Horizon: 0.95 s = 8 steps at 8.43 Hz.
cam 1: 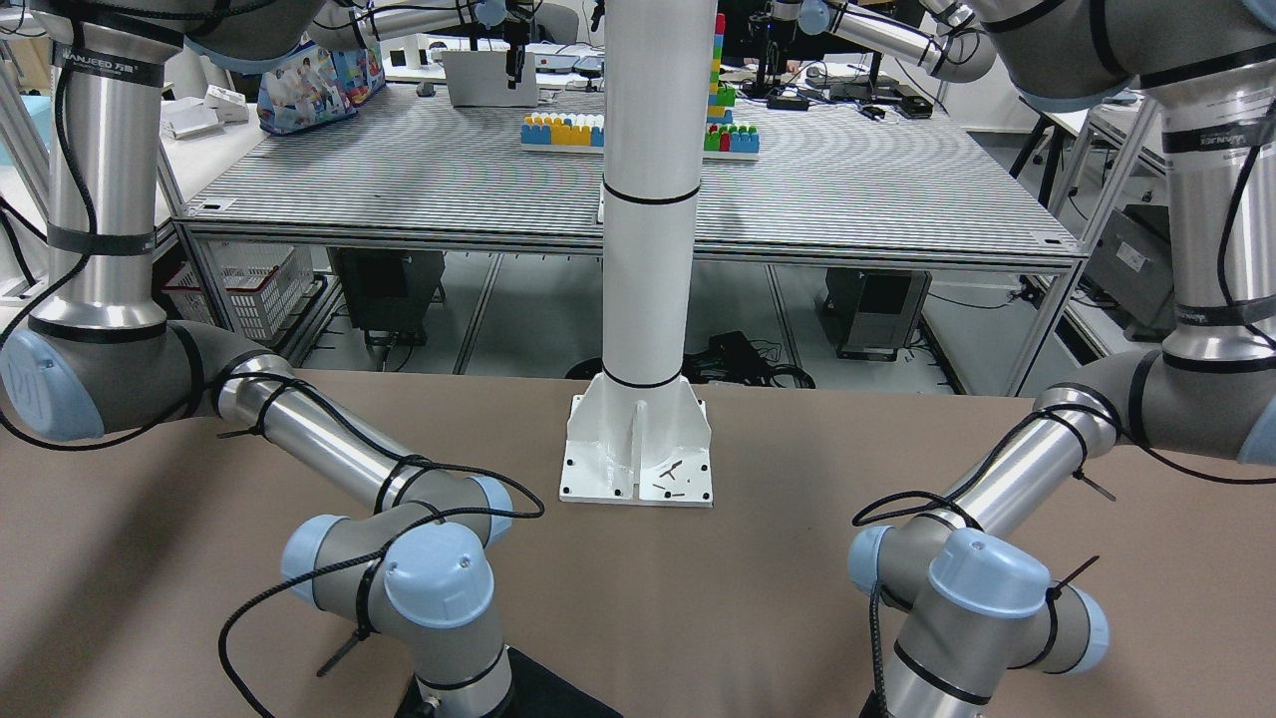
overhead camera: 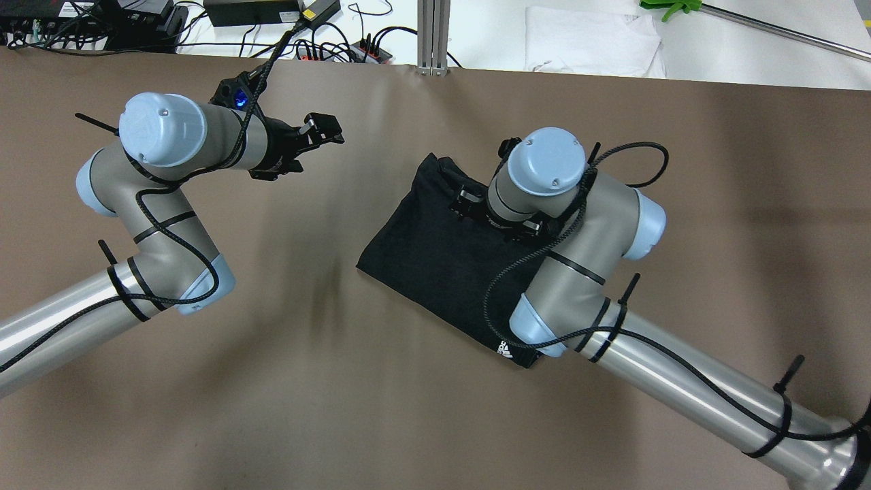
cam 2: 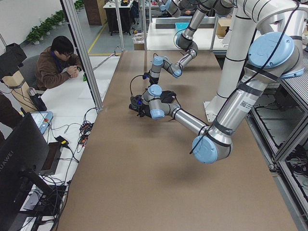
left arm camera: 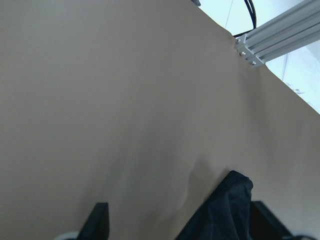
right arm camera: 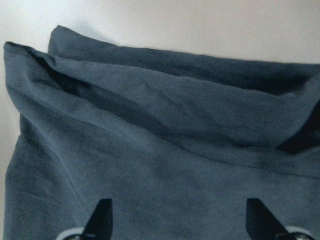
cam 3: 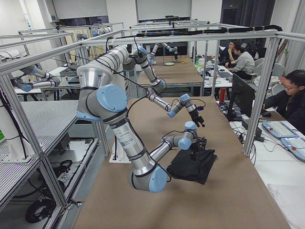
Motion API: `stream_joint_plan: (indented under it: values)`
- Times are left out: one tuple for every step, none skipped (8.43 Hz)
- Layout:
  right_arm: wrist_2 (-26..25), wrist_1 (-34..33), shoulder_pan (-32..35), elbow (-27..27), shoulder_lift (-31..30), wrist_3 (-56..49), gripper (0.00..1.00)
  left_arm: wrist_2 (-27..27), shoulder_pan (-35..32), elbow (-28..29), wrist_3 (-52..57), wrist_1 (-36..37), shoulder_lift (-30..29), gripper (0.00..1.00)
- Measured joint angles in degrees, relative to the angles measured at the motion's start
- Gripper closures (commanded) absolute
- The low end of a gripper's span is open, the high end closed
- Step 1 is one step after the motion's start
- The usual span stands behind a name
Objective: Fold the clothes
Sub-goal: 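Raise the left gripper away while the right gripper presses the folded edge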
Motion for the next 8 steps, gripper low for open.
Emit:
stream_joint_plan:
  values:
    - [-0.2,-0.6,0.0,-4.4,3.1,-3.2,0.06,-0.1,-0.1,-0.7,0.3,-0.1,0.7,0.0]
    - [-0.4,-0.9,0.2,-7.3,4.6,-6.0,0.06,-0.2,-0.1,-0.9,0.5,-0.1,1.0,0.0]
    - [-0.8,-1.0,0.5,-9.4,5.2,-8.4,0.06,-0.2,-0.1,-1.0,0.5,-0.1,1.1,0.0]
    - [-1.5,-1.0,0.8,-11.1,5.3,-10.6,0.06,-0.1,-0.1,-1.0,0.6,-0.2,1.0,0.0]
    - [-2.4,-1.0,1.5,-12.1,5.1,-13.5,0.06,-0.1,0.0,-1.0,0.6,-0.2,0.9,0.0]
    - [-3.5,-1.0,2.4,-13.3,4.7,-16.9,0.06,0.1,0.1,-1.0,0.6,-0.2,0.7,0.0]
    - [-4.2,-0.9,3.9,-15.2,4.4,-19.8,0.06,0.2,0.2,-0.9,0.6,-0.1,0.6,0.0]
    - [-4.6,-0.7,5.5,-17.3,4.2,-22.4,0.06,0.3,0.2,-0.9,0.5,-0.1,0.5,0.0]
